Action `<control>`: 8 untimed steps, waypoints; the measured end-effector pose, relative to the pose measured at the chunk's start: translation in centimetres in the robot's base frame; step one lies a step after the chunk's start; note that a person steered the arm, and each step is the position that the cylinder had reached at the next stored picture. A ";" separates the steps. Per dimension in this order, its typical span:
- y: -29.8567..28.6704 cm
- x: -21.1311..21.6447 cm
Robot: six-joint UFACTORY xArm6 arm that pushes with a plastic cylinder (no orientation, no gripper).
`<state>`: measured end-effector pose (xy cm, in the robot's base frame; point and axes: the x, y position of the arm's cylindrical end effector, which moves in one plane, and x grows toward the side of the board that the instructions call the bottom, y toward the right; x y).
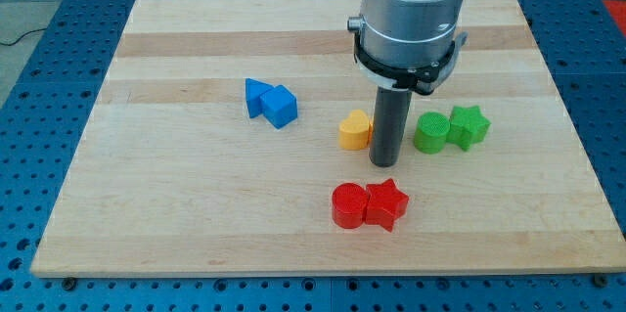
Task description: Move the green circle in between the yellow hexagon and green star
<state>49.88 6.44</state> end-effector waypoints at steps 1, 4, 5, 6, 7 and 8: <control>0.6 1.6; 10.2 1.3; 8.9 0.0; 8.9 -0.1; 8.4 -0.2; 8.1 -0.2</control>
<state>49.72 14.55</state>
